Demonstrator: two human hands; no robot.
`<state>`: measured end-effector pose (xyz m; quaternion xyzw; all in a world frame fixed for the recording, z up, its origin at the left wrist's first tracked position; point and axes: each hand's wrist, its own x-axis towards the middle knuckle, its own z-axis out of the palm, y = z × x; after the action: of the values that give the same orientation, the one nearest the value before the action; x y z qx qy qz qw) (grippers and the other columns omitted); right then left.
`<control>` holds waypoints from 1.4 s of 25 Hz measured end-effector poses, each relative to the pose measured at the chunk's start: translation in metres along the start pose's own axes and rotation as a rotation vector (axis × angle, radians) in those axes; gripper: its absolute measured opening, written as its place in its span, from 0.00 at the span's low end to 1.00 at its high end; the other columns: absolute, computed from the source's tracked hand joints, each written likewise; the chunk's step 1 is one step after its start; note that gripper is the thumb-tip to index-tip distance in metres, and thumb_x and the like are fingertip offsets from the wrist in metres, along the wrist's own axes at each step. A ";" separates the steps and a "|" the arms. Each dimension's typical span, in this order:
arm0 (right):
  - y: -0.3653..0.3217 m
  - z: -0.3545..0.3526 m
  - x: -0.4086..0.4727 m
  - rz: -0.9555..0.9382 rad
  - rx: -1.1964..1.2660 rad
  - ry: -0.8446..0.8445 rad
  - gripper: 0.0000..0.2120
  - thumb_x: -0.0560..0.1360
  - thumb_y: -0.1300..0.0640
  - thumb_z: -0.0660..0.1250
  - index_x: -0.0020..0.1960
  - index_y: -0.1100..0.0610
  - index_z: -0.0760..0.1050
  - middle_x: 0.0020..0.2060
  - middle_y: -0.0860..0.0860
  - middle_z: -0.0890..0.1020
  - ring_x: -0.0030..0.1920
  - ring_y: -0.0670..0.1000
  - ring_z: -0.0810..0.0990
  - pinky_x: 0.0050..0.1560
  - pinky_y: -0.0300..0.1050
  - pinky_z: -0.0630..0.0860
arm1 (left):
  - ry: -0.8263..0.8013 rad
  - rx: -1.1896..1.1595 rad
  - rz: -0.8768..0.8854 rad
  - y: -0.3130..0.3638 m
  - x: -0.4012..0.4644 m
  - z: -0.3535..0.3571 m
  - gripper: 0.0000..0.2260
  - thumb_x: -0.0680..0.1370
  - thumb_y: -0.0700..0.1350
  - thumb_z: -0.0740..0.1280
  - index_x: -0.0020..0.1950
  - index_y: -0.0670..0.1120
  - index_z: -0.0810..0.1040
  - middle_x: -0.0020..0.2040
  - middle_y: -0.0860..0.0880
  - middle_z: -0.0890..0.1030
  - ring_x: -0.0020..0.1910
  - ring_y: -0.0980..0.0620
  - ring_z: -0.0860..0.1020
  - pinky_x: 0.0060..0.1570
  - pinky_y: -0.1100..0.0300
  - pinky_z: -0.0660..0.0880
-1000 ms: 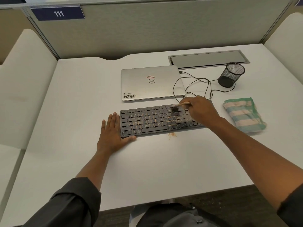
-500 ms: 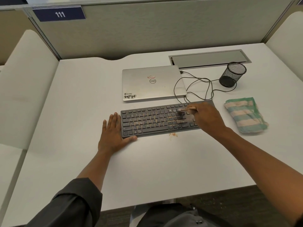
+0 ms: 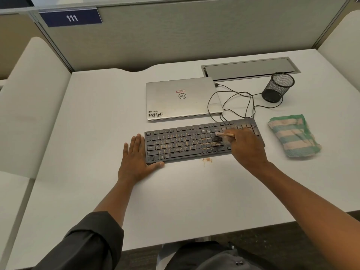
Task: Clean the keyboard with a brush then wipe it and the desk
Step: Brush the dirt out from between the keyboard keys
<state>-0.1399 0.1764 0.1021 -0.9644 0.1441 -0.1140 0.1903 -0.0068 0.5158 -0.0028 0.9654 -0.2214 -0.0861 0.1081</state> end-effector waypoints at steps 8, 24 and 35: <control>-0.008 0.004 -0.012 -0.040 -0.006 -0.072 0.11 0.81 0.51 0.61 0.53 0.51 0.82 0.37 0.51 0.77 0.38 0.53 0.73 0.36 0.44 0.67 | 0.000 0.002 0.003 0.000 0.001 0.000 0.60 0.65 0.85 0.49 0.83 0.45 0.41 0.84 0.46 0.43 0.82 0.51 0.38 0.80 0.46 0.37; -0.013 0.003 -0.034 -0.085 0.037 0.000 0.10 0.80 0.54 0.63 0.57 0.52 0.82 0.39 0.53 0.82 0.38 0.53 0.76 0.35 0.41 0.68 | -0.003 0.003 0.006 0.001 -0.001 -0.002 0.60 0.64 0.85 0.46 0.83 0.46 0.40 0.84 0.45 0.43 0.82 0.50 0.38 0.80 0.45 0.37; -0.021 0.014 -0.023 -0.026 0.078 -0.050 0.15 0.81 0.50 0.61 0.38 0.54 0.74 0.31 0.48 0.74 0.40 0.53 0.70 0.33 0.45 0.65 | 0.010 0.012 0.010 -0.002 0.002 0.004 0.60 0.65 0.85 0.48 0.83 0.44 0.42 0.84 0.44 0.45 0.82 0.49 0.40 0.80 0.44 0.40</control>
<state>-0.1523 0.2068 0.0938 -0.9605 0.1220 -0.0981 0.2298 -0.0049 0.5157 -0.0069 0.9653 -0.2262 -0.0793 0.1038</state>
